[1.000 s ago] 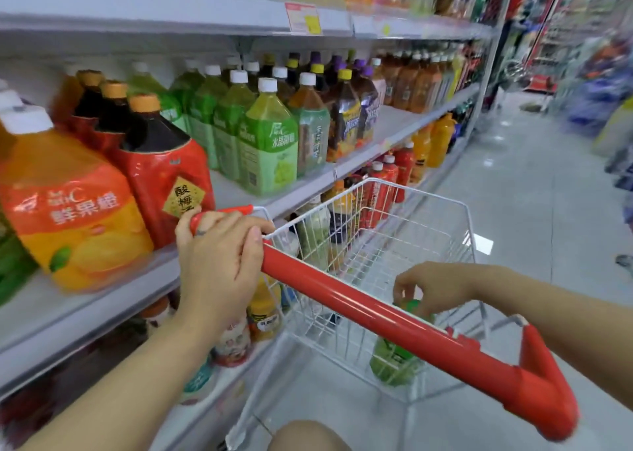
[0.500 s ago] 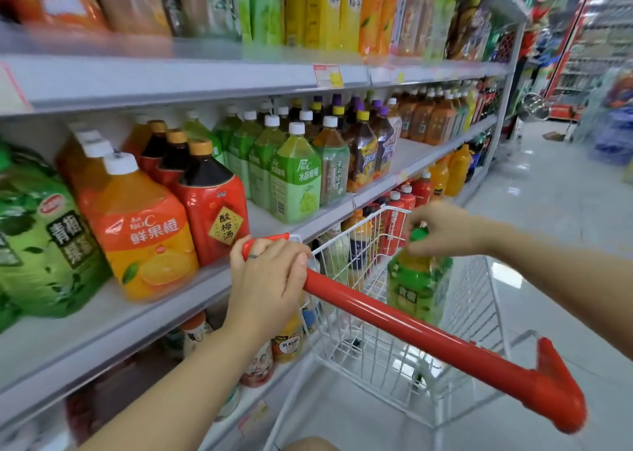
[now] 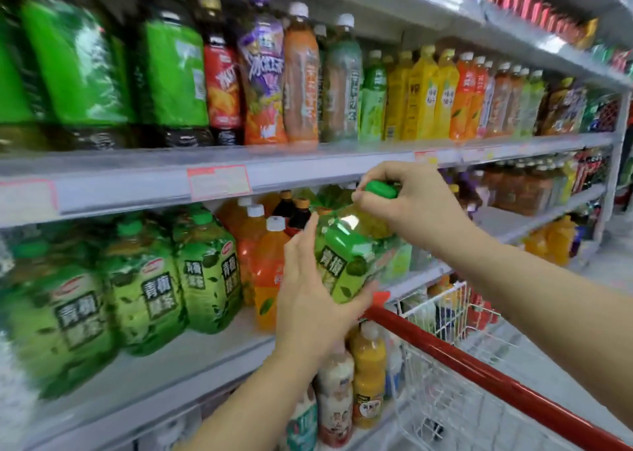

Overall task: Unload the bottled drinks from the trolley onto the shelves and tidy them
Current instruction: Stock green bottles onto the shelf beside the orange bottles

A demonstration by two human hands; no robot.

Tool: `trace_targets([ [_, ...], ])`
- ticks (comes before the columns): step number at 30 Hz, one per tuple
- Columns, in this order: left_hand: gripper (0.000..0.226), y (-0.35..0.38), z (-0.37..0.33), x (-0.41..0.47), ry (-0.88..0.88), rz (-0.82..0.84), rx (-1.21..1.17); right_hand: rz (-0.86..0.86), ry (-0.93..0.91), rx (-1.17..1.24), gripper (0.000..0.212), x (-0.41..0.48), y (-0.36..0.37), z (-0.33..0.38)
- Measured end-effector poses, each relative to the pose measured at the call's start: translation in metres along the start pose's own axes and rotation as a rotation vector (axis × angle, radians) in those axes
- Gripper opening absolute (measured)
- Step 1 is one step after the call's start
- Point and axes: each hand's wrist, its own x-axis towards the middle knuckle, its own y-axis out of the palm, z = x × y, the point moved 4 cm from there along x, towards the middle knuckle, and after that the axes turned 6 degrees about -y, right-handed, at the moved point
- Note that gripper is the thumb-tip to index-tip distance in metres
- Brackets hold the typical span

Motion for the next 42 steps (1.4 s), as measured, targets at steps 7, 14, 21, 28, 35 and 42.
trace_targets([
  [7, 0.089, -0.083, 0.073, -0.025, -0.095, -0.255, 0.065, 0.190, 0.070, 0.373, 0.029, 0.007, 0.082, 0.017],
  [14, 0.103, -0.134, 0.131, -0.017, -0.284, -0.340, 0.112, 0.447, 0.096, -0.134, 0.077, -0.005, 0.158, -0.051],
  [21, 0.097, -0.131, 0.165, -0.020, -0.292, -0.164, 0.309, 0.359, -0.055, -0.324, 0.102, -0.015, 0.180, -0.068],
  [28, 0.080, -0.135, 0.173, -0.027, -0.352, -0.221, 0.309, 0.338, -0.082, -0.322, 0.100, -0.019, 0.182, -0.073],
  [35, 0.082, -0.142, 0.181, -0.033, -0.430, -0.283, 0.548, 0.342, -0.095, -0.360, 0.098, -0.019, 0.182, -0.072],
  [42, 0.056, -0.099, 0.115, -0.023, 0.171, -0.356, 0.609, 0.560, 0.008, -0.261, 0.089, -0.028, 0.152, -0.066],
])
